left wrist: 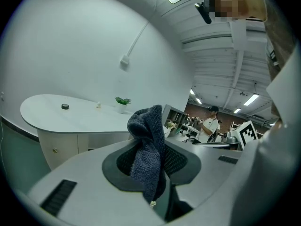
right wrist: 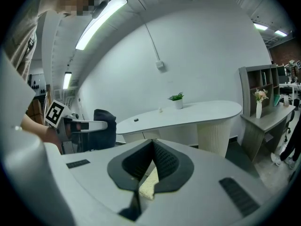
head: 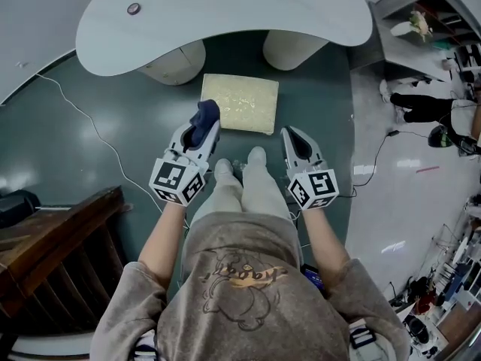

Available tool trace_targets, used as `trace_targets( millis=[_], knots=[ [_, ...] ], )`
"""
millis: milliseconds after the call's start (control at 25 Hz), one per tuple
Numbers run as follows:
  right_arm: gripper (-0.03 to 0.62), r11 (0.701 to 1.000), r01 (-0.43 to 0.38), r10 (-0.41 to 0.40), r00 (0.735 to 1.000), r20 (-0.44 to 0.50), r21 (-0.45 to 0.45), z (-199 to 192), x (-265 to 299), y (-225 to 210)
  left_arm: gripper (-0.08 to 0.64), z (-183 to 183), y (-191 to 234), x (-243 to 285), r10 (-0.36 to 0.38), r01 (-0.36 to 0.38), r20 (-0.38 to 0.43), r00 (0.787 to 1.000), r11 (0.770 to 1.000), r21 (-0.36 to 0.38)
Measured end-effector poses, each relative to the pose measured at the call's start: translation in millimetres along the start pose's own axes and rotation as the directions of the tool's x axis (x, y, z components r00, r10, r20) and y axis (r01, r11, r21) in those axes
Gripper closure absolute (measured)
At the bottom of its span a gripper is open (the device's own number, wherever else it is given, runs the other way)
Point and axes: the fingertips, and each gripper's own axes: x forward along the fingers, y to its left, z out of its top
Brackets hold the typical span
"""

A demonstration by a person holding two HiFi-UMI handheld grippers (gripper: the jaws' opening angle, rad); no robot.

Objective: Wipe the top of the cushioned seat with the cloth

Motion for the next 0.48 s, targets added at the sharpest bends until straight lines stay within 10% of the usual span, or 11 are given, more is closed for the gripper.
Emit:
trace_targets(
  millis=[480],
  knots=[
    [0.588, 1.000, -0.027, 0.027, 0.998, -0.052, 0.000, -59.2, 62.4, -48.2, 0.462, -59.8, 46.9, 62.7, 0.020, -0.020, -0.032, 0.999, 1.000, -0.022]
  ],
)
